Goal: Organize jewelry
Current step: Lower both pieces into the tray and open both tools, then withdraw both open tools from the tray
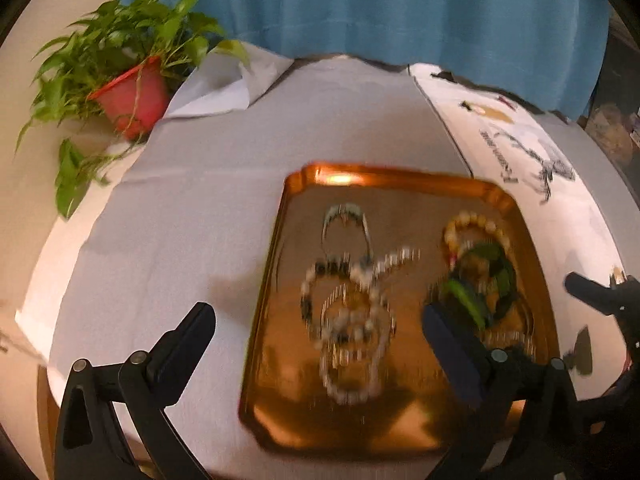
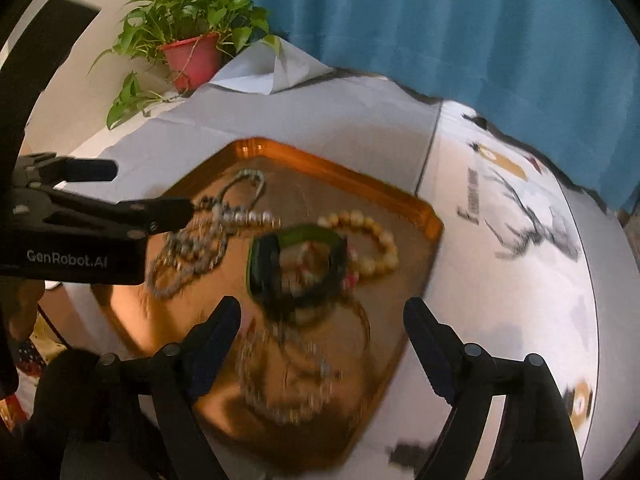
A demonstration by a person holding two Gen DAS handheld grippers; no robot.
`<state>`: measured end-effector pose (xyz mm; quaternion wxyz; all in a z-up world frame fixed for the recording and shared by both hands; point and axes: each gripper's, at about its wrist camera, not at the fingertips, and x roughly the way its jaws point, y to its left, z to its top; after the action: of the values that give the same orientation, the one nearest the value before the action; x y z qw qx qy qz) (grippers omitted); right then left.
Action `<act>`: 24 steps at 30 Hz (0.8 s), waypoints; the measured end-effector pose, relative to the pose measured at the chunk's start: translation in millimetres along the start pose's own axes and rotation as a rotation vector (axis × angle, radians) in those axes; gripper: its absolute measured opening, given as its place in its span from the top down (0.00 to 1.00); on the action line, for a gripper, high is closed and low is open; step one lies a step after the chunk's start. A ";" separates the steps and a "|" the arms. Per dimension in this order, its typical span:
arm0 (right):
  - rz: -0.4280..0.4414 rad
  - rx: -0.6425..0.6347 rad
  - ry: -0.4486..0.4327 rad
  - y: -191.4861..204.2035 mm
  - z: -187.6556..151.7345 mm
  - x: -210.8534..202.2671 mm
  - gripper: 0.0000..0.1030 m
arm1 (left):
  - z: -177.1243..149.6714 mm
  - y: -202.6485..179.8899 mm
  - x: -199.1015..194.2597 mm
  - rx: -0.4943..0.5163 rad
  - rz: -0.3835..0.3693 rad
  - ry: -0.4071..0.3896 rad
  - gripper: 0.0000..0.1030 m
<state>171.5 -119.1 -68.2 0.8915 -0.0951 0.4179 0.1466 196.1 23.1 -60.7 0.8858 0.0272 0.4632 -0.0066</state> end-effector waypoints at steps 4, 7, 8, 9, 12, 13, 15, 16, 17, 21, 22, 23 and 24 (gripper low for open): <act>-0.013 0.066 0.001 -4.2 -23.7 -28.4 0.19 | -34.1 1.0 -25.0 -0.051 -0.011 -0.010 0.01; -0.038 0.074 -0.029 -3.1 -39.1 -51.6 0.19 | -60.5 -2.6 -50.5 -0.064 -0.005 -0.031 0.01; -0.051 0.067 -0.036 -1.0 -44.3 -58.6 0.18 | -67.8 -4.8 -58.3 -0.059 -0.003 -0.040 0.01; -0.060 0.059 -0.036 1.5 -48.7 -64.1 0.18 | -73.5 -6.5 -64.9 -0.053 0.001 -0.047 0.01; -0.071 0.049 -0.051 8.5 -56.2 -77.0 0.18 | -89.4 -11.1 -80.7 -0.045 0.011 -0.050 0.01; -0.075 0.048 -0.057 10.2 -59.4 -81.3 0.18 | -95.0 -11.3 -85.8 -0.047 0.011 -0.055 0.01; -0.087 0.042 -0.071 14.5 -66.7 -91.3 0.18 | -104.1 -11.5 -95.4 -0.054 0.012 -0.067 0.01; -0.089 0.040 -0.074 16.8 -68.1 -93.9 0.18 | -107.8 -11.8 -99.2 -0.056 0.011 -0.072 0.01; -0.092 0.035 -0.078 19.6 -70.8 -97.7 0.18 | -112.8 -11.8 -104.6 -0.058 0.011 -0.079 0.01; -0.101 0.016 -0.088 28.0 -79.8 -109.9 0.18 | -120.9 -12.8 -120.0 -0.052 0.026 -0.114 0.01; -0.104 0.012 -0.090 29.2 -81.2 -111.9 0.18 | -122.3 -13.8 -123.5 -0.050 0.029 -0.122 0.01; -0.106 0.008 -0.092 30.3 -83.2 -115.2 0.18 | -123.6 -14.6 -127.8 -0.047 0.031 -0.130 0.01; -0.108 0.005 -0.095 30.9 -85.0 -117.9 0.18 | -124.1 -14.8 -129.9 -0.044 0.031 -0.134 0.01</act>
<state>28.4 -136.3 -32.2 0.9172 -0.1081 0.3697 0.1015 19.6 13.4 -25.3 0.9152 0.0142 0.4025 0.0155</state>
